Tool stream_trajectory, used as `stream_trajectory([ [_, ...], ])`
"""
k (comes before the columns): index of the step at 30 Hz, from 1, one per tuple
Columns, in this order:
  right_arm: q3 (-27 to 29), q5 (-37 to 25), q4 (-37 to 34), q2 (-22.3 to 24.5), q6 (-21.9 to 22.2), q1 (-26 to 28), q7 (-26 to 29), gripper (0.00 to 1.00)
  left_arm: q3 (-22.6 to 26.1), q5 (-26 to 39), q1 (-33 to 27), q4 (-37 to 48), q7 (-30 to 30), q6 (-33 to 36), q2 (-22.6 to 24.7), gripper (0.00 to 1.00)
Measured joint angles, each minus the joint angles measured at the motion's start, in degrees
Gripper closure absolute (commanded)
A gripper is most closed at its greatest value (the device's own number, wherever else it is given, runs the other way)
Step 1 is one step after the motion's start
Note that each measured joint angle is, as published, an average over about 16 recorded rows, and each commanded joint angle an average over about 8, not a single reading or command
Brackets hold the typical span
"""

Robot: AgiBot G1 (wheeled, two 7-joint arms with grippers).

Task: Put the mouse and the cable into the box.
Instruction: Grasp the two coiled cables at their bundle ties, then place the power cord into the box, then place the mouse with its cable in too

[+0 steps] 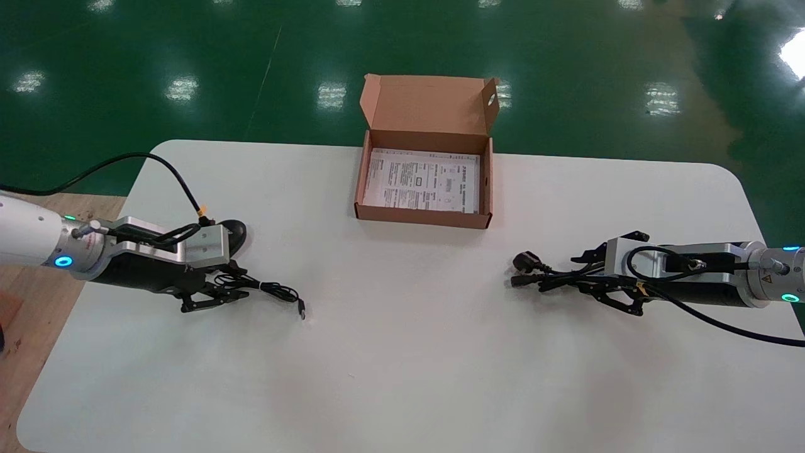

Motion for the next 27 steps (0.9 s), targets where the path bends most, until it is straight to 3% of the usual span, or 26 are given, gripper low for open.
stream_trajectory([
  [15,0.1,0.2,0.8,0.1,0.2,0.4,-0.7,1.00,-1.0,-1.4,-1.8,0.3,-1.5,-0.2,-0.5,1.00],
  [27,2.9,3.8,7.0,-1.9,5.6,3.1,-5.1,1.00,-7.5,-10.8,-12.9,0.4,-8.9,-8.3,-2.2,1.00],
])
